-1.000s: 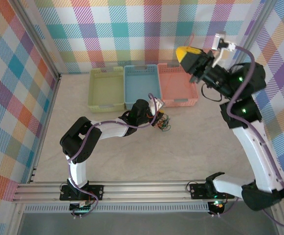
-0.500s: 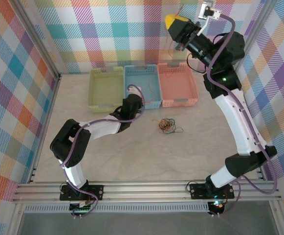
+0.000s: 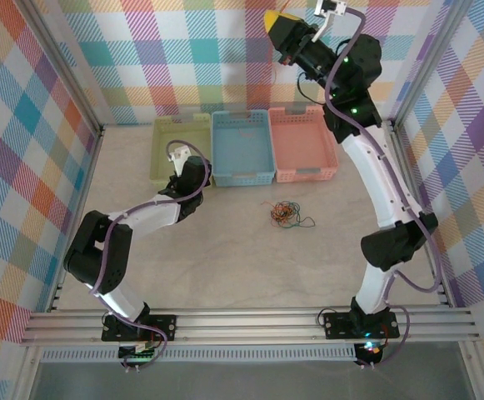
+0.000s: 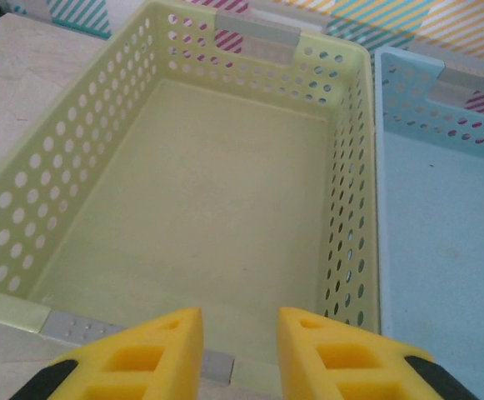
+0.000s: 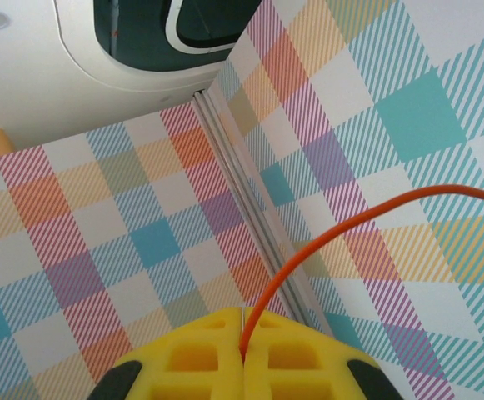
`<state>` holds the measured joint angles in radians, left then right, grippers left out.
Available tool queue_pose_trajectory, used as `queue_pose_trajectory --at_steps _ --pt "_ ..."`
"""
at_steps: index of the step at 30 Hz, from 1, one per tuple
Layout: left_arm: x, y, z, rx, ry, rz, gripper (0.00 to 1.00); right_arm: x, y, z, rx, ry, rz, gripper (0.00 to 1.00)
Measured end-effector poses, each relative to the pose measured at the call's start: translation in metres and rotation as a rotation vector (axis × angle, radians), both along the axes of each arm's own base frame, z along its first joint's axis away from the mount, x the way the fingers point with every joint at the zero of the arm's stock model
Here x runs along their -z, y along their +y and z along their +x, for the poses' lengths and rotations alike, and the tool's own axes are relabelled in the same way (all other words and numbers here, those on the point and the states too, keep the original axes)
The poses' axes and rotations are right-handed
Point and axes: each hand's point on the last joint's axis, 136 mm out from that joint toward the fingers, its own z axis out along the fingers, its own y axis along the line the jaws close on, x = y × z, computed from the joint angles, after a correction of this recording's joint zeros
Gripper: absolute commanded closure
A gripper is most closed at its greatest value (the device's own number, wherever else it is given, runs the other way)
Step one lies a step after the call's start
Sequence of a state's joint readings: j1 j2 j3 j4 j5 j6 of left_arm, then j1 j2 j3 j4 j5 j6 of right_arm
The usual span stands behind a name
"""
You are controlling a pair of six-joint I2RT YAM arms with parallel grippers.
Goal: Untangle the cables
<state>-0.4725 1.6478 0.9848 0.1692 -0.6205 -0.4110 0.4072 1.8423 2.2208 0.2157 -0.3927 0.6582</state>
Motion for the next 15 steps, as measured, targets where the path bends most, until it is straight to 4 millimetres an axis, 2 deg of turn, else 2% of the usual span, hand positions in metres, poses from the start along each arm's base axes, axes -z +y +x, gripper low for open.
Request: queue_pose_trajectory --at_steps 4,7,13,15 --pt "0.0 0.0 0.0 -0.002 -0.002 -0.004 0.7 0.017 0.012 0.027 -0.003 0.026 -0.005 1.0" --pt "0.0 0.0 0.0 0.001 -0.002 -0.006 0.7 0.05 0.025 0.057 -0.003 0.086 -0.031 1.0" --pt "0.001 -0.005 0.0 0.026 -0.001 -0.023 0.68 0.145 0.05 0.116 0.009 0.236 -0.127 1.0" --pt "0.002 -0.006 0.0 0.028 -0.001 -0.025 0.68 0.185 0.057 0.133 0.016 0.287 -0.176 1.0"
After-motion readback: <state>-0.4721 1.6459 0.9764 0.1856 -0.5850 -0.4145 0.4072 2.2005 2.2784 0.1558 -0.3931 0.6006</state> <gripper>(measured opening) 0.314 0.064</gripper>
